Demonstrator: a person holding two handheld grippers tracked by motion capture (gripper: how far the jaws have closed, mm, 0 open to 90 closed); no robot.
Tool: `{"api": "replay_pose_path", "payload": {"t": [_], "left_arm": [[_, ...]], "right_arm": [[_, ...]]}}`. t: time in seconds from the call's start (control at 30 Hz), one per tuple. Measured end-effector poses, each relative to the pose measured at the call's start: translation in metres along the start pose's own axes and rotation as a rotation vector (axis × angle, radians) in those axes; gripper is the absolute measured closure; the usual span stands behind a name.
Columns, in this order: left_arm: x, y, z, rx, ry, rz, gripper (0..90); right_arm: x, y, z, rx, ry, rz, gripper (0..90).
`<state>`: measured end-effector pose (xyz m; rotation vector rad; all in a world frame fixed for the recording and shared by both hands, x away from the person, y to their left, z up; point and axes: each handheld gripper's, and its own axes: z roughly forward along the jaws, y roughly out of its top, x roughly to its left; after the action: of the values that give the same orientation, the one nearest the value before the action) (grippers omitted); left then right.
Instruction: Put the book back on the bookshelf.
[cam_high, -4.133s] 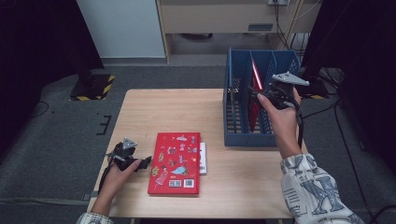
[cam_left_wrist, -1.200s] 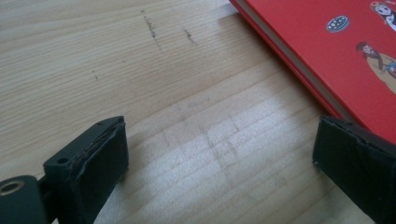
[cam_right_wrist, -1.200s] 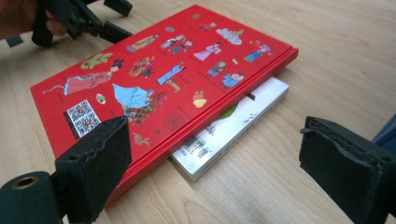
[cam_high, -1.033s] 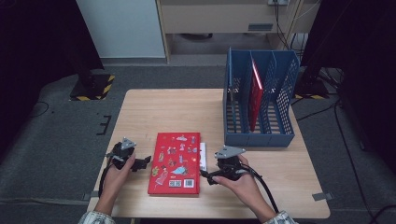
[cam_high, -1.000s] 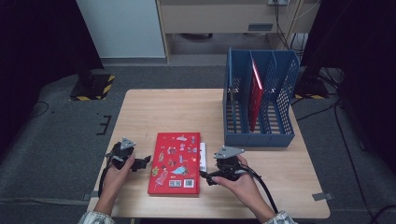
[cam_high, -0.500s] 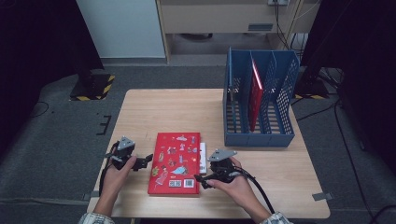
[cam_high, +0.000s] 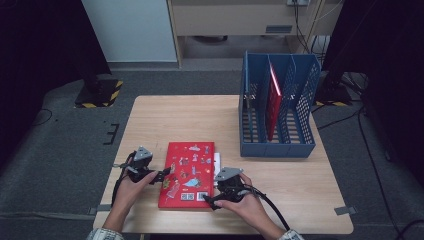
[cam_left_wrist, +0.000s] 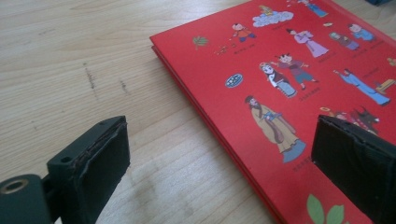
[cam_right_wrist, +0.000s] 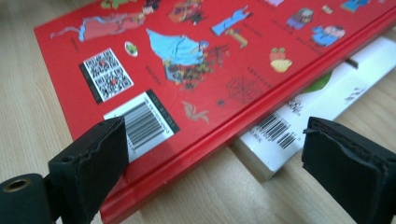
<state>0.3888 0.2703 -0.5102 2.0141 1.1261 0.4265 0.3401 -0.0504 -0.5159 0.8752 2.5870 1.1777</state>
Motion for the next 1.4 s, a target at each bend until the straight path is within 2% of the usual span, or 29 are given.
{"api": "replay_pose_path", "payload": {"t": [0.17, 0.27, 0.37, 0.57, 0.67, 1.0, 1.1, 1.27, 1.4], "left_arm": [[-0.003, 0.003, 0.002, -0.004, -0.018, 0.008, 4.2], [-0.005, 0.004, 0.003, -0.02, -0.037, -0.002, 4.3], [-0.005, 0.005, 0.004, -0.016, -0.046, -0.009, 4.3], [-0.007, 0.004, 0.007, -0.009, -0.057, -0.005, 4.2], [-0.008, 0.004, 0.009, -0.002, -0.061, -0.001, 4.1], [-0.01, 0.003, 0.018, 0.036, -0.103, 0.007, 3.9], [-0.011, 0.003, 0.022, 0.029, -0.132, -0.006, 3.5], [-0.011, 0.003, 0.025, 0.035, -0.156, -0.029, 3.5], [-0.009, 0.003, 0.027, 0.032, -0.176, -0.027, 3.0]], "right_arm": [[0.001, -0.002, 0.002, -0.003, 0.002, -0.002, 7.0], [-0.001, -0.005, 0.003, -0.011, 0.009, 0.017, 5.8], [-0.003, -0.007, 0.004, -0.018, 0.022, 0.041, 5.6], [-0.003, -0.008, 0.005, -0.013, 0.017, 0.039, 5.5], [-0.001, -0.009, 0.007, -0.001, 0.007, 0.023, 5.1], [-0.001, -0.011, 0.009, 0.002, -0.001, 0.019, 4.5], [-0.001, -0.011, 0.009, 0.001, 0.0, 0.02, 4.4], [-0.001, -0.012, 0.009, 0.002, 0.002, 0.021, 4.3], [-0.002, -0.012, 0.009, 0.002, 0.004, 0.021, 4.2]]}}
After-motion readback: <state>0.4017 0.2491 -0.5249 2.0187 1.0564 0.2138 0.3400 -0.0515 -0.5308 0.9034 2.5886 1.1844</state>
